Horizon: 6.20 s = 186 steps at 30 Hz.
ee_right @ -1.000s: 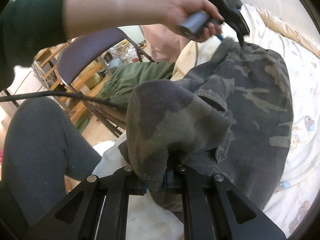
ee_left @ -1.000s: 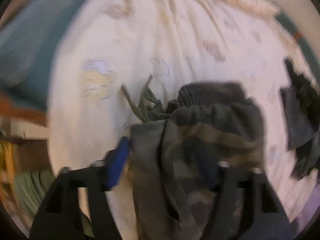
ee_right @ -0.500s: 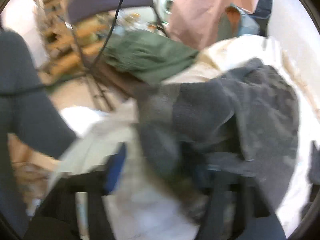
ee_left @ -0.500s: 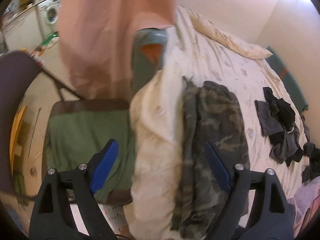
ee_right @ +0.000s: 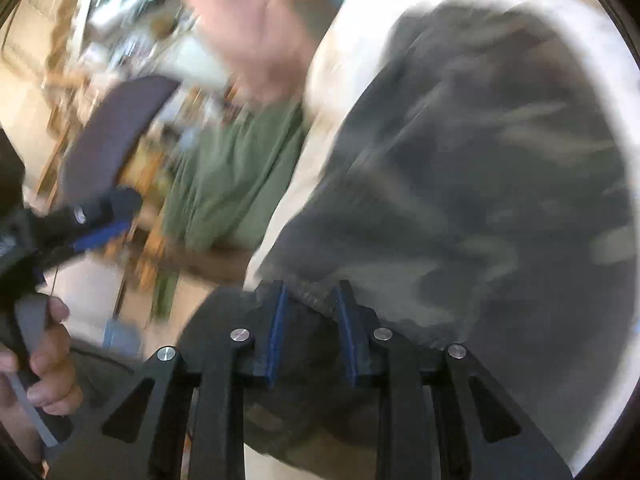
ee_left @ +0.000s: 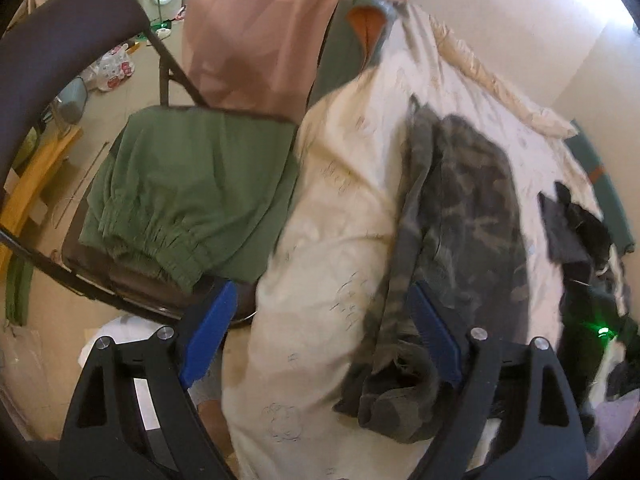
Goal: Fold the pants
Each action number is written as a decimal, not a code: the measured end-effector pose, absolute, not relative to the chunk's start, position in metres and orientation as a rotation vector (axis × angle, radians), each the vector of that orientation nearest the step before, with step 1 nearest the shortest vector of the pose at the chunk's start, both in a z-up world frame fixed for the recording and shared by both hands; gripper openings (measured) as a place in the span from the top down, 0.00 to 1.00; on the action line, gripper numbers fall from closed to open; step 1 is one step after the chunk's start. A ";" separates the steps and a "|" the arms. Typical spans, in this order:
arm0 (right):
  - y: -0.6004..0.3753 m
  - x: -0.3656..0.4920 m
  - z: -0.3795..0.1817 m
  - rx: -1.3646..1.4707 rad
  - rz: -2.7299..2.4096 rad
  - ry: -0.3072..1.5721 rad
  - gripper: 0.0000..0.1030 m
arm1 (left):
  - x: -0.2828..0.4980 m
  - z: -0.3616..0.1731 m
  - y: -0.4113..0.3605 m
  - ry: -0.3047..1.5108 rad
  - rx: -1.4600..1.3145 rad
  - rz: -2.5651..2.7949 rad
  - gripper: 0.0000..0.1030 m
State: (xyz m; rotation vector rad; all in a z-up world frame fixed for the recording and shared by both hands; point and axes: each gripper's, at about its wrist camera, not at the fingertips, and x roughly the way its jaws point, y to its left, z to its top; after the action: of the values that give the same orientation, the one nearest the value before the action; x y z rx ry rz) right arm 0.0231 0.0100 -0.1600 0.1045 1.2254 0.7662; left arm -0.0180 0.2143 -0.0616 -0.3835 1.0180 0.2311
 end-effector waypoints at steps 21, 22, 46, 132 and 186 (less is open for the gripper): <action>-0.247 -0.019 -0.159 0.668 0.430 1.216 0.25 | 0.007 -0.155 0.146 1.340 -0.457 0.019 0.18; -0.254 -0.019 -0.181 0.744 0.409 1.279 0.25 | 0.007 -0.162 0.143 1.366 -0.481 -0.003 0.18; -0.191 -0.023 -0.174 0.754 0.685 1.295 0.73 | -0.002 -0.144 0.135 1.356 -0.509 -0.089 0.52; -0.233 -0.043 -0.110 0.404 0.386 1.153 0.30 | -0.004 -0.093 0.075 1.216 -0.240 0.038 0.21; -0.146 0.317 -0.132 0.046 0.756 1.144 0.76 | 0.310 -0.116 0.084 1.209 -0.201 -0.324 0.88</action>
State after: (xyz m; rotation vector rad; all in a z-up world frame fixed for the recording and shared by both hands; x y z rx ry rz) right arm 0.3171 -0.1464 -0.1317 0.0463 1.1444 0.7563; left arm 0.3101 0.0837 -0.1160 -0.2009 1.2087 -0.3241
